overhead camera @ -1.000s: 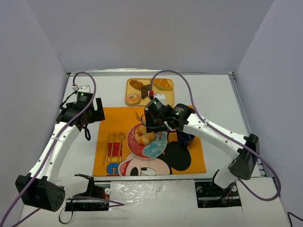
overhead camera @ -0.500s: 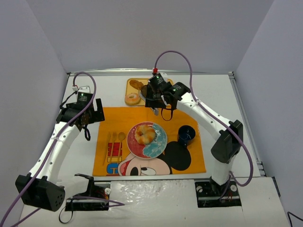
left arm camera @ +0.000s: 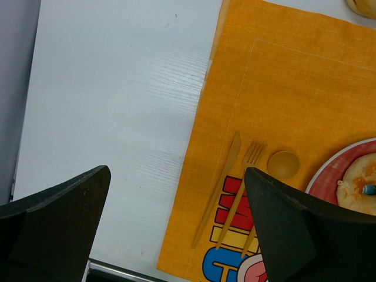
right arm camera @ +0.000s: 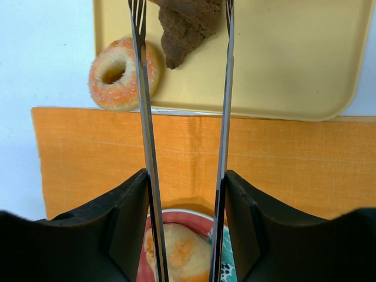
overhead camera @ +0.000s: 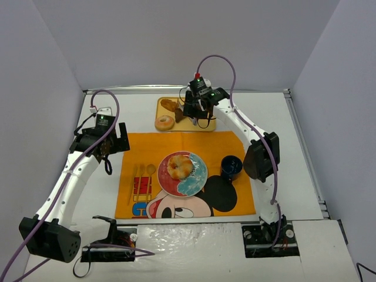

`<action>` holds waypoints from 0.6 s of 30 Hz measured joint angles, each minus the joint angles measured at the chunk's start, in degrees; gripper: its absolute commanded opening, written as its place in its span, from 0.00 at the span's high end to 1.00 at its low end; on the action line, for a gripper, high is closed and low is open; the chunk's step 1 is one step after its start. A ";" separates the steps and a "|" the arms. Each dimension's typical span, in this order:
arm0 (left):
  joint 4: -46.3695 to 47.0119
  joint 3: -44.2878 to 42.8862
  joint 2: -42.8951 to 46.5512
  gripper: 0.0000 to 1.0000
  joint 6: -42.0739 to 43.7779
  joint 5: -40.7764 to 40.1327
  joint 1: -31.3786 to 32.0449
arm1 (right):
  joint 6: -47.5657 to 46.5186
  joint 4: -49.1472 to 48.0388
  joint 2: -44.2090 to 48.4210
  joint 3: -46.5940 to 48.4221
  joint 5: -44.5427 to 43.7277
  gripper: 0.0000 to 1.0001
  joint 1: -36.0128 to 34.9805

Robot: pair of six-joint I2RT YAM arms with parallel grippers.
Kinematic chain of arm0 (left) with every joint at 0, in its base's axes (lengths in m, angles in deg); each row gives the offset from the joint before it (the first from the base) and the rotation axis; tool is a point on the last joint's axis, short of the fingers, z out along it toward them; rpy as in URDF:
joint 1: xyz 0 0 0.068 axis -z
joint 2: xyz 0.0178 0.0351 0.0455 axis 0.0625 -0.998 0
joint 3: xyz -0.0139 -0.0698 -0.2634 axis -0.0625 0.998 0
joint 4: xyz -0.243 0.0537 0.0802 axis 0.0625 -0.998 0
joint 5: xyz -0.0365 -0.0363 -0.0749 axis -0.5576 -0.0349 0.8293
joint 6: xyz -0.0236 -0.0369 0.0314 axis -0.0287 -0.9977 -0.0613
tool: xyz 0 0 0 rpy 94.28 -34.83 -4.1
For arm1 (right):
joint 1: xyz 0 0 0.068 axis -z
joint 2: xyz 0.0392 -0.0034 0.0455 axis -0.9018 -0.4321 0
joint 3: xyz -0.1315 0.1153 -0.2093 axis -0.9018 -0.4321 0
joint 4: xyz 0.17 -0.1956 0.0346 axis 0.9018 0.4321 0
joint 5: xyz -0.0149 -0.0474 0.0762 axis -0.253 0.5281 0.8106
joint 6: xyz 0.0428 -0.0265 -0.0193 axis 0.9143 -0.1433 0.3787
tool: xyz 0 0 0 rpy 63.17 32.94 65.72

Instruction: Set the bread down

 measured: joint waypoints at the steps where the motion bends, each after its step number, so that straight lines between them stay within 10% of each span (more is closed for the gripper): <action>1: -0.01 0.00 0.00 0.03 0.01 0.00 0.00 | -0.17 0.03 -0.57 0.25 0.24 0.52 0.23; 18: -0.11 0.00 0.00 0.03 0.06 -0.03 0.00 | -3.28 0.00 -5.04 0.67 2.06 0.50 1.16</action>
